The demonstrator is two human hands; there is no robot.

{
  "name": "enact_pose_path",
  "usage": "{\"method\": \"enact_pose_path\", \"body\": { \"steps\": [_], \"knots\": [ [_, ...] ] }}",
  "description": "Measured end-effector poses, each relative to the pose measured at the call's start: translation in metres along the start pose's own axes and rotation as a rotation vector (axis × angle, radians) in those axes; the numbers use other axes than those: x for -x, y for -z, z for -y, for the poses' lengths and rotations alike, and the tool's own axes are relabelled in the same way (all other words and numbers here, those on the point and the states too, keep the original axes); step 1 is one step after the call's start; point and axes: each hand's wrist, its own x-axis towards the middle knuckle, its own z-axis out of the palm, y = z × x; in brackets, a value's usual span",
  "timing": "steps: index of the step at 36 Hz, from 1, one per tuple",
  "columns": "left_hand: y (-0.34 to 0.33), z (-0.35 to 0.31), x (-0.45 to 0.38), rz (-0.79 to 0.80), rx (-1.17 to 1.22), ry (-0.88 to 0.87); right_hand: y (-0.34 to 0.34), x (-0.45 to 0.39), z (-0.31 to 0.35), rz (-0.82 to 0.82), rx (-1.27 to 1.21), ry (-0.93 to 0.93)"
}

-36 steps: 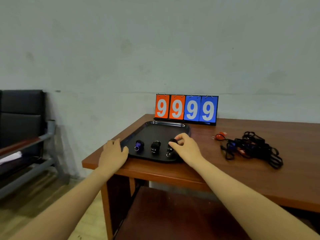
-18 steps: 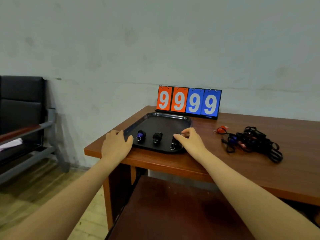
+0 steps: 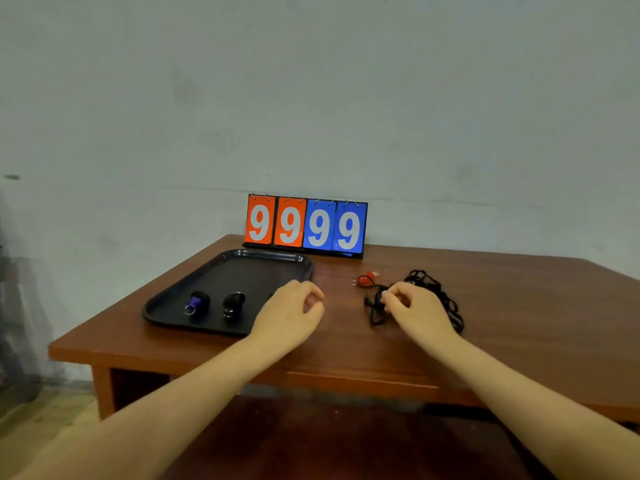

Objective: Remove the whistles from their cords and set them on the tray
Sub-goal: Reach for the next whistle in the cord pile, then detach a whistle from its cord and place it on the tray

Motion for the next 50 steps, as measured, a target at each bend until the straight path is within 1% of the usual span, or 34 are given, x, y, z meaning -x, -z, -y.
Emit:
{"method": "enact_pose_path", "body": {
  "steps": [3,9,14,16,20,23,25,27,29,32,36,38,40,44,47,50],
  "knots": [
    [-0.027,-0.023,-0.024,0.044,0.052,-0.003,0.02,-0.012,-0.022,-0.038,0.001,-0.025],
    [-0.059,-0.032,-0.075,0.062,0.041,0.036,0.033,-0.045,-0.034,-0.01,0.053,0.007],
    [-0.086,-0.019,-0.113,0.201,0.101,0.137,0.019,-0.083,-0.042,0.008,0.003,-0.014],
    [-0.095,-0.014,-0.124,0.231,0.131,0.155,0.011,-0.097,-0.046,0.02,-0.011,-0.039],
    [-0.112,-0.011,-0.146,0.219,0.101,0.107,-0.004,-0.126,-0.061,0.118,0.046,-0.081],
    [-0.123,-0.013,-0.151,0.213,-0.027,0.051,-0.015,-0.132,-0.078,0.188,0.125,-0.101],
    [-0.127,-0.014,-0.152,0.202,-0.132,0.002,-0.019,-0.131,-0.088,0.176,0.141,-0.101],
    [-0.126,-0.013,-0.152,0.211,-0.166,-0.024,-0.02,-0.128,-0.094,0.127,0.075,-0.086],
    [-0.121,-0.011,-0.154,0.228,-0.18,-0.058,-0.016,-0.129,-0.093,0.137,0.019,-0.071],
    [-0.115,-0.01,-0.151,0.261,-0.132,-0.053,-0.015,-0.127,-0.094,0.212,0.101,-0.023],
    [-0.111,-0.006,-0.154,0.202,-0.041,-0.035,-0.016,-0.126,-0.089,0.23,0.222,0.015],
    [-0.111,-0.004,-0.156,0.164,-0.064,-0.037,-0.015,-0.128,-0.085,0.24,0.289,0.026],
    [-0.112,0.0,-0.157,0.176,-0.141,-0.046,-0.016,-0.129,-0.083,0.264,0.329,0.03],
    [-0.112,0.005,-0.158,0.288,-0.251,-0.031,-0.018,-0.131,-0.082,0.293,0.317,0.004],
    [-0.111,0.004,-0.159,0.242,-0.252,-0.043,-0.017,-0.13,-0.081,0.29,0.301,-0.008],
    [-0.111,0.004,-0.16,0.199,-0.184,-0.015,-0.013,-0.129,-0.08,0.324,0.307,-0.03]
  ]
}}
